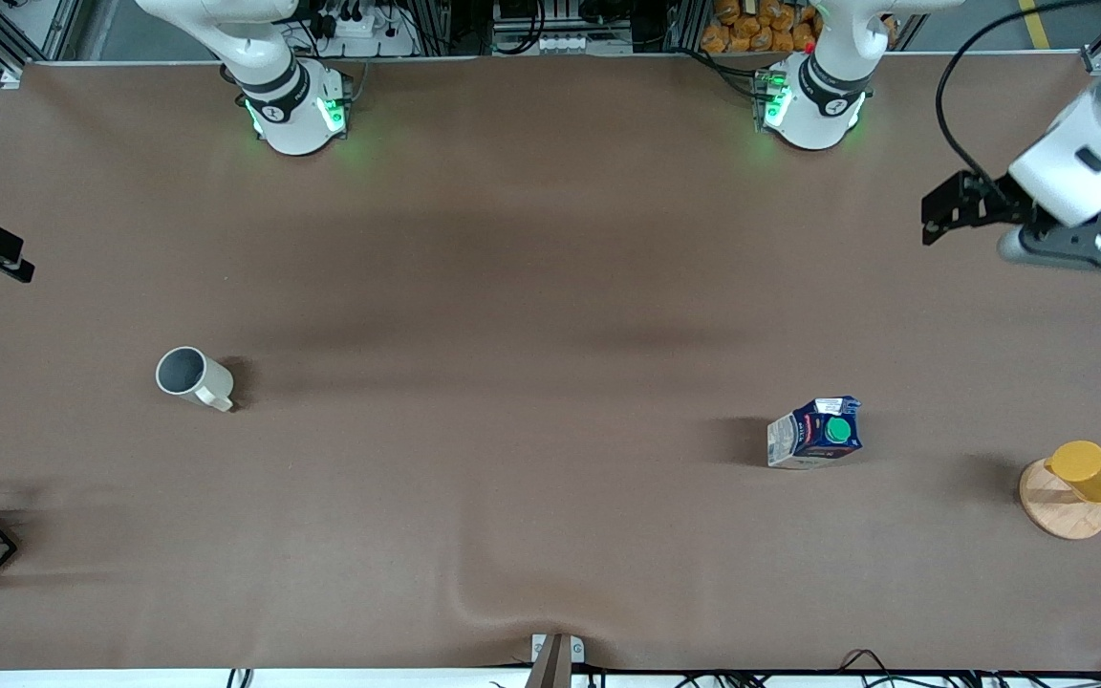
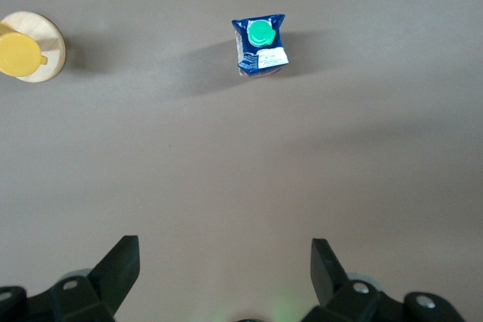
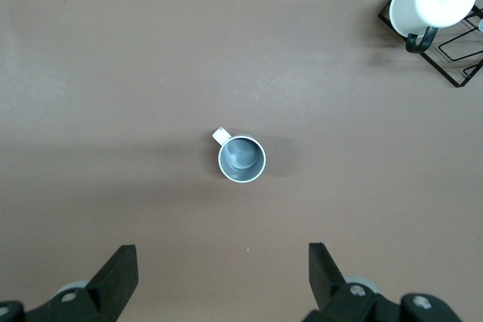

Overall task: Place milk next to cup
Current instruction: 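Grasp the milk carton with the left gripper while the right gripper grasps the mug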

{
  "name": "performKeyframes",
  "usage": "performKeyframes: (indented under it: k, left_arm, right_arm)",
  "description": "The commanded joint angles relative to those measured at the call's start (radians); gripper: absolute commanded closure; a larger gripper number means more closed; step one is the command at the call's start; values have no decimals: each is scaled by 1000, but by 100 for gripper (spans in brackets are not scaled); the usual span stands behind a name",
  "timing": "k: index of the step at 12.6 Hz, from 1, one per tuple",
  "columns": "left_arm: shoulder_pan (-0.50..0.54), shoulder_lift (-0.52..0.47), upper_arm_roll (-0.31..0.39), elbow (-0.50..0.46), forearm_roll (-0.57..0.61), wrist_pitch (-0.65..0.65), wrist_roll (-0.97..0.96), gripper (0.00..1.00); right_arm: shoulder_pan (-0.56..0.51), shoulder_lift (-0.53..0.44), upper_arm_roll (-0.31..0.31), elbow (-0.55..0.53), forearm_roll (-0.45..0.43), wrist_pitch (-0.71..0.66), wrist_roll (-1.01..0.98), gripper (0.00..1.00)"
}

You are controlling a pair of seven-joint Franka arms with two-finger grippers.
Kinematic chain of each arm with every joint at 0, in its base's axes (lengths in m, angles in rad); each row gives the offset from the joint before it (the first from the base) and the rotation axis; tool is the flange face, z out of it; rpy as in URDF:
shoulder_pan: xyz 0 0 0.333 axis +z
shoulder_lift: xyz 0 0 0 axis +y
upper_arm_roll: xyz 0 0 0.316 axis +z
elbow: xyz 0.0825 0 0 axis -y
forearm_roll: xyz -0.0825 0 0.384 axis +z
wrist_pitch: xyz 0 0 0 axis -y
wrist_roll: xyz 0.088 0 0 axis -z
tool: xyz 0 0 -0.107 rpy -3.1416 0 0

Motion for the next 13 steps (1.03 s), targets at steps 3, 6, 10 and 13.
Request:
performKeyframes:
  k: [3, 6, 10, 13]
  left_arm:
    - [6, 191, 4, 122, 9, 76, 2, 0]
    - [-5, 267, 3, 114, 6, 161, -12, 0]
    - [-21, 359, -6, 94, 20, 283, -12, 0]
    - [-44, 437, -3, 94, 29, 368, -12, 0]
  right_arm:
    - [-9, 16, 6, 27, -7, -20, -58, 0]
    - [-10, 82, 8, 27, -6, -9, -87, 0]
    - [-9, 172, 8, 27, -6, 20, -89, 0]
    - [-19, 235, 6, 20, 69, 53, -90, 0]
